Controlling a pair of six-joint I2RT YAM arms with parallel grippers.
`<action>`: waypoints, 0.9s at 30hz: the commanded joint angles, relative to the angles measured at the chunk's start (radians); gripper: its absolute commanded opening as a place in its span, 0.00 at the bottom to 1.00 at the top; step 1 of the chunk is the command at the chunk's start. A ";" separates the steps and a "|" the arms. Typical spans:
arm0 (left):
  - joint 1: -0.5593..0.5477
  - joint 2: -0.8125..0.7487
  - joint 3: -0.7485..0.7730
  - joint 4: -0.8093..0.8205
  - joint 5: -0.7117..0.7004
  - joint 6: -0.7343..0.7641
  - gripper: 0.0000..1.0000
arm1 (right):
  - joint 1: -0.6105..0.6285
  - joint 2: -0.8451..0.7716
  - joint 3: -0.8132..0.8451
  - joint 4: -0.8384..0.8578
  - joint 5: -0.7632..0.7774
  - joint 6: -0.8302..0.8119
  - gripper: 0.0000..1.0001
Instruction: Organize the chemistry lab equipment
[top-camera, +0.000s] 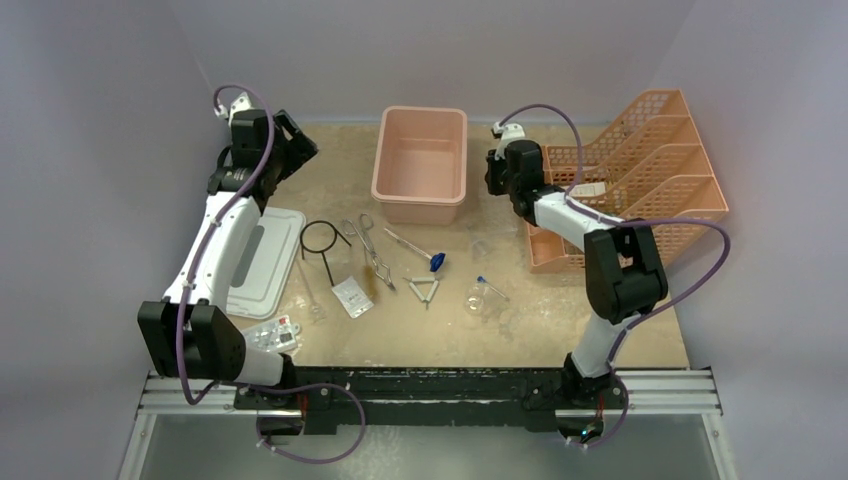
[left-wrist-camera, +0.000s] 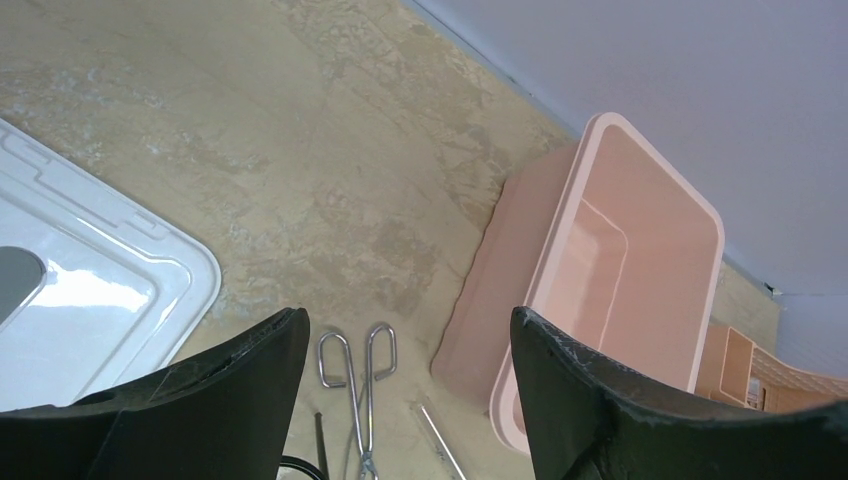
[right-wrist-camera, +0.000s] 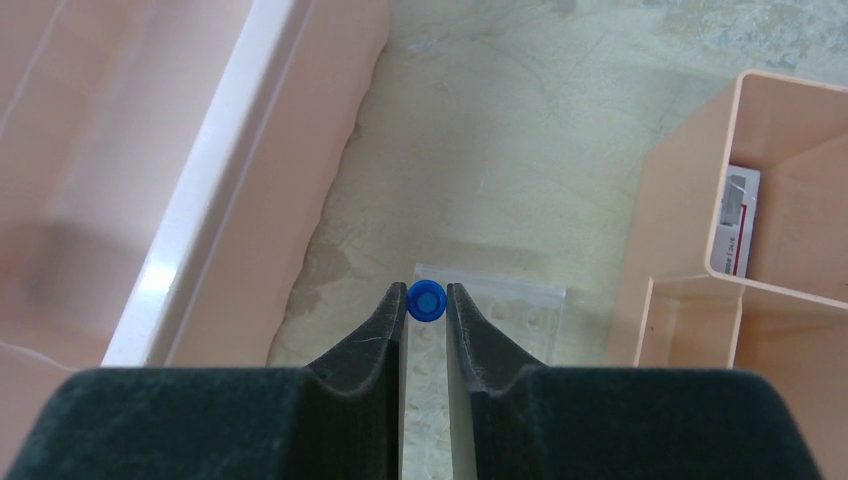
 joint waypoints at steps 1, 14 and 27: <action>0.013 0.003 0.006 0.043 0.019 -0.018 0.72 | 0.007 -0.001 0.009 0.092 -0.005 -0.019 0.14; 0.019 -0.007 -0.014 0.041 0.021 -0.023 0.71 | 0.007 0.020 -0.008 0.115 0.005 -0.031 0.13; 0.023 -0.032 -0.040 0.039 0.021 -0.018 0.72 | 0.008 -0.009 -0.028 0.076 0.009 -0.037 0.12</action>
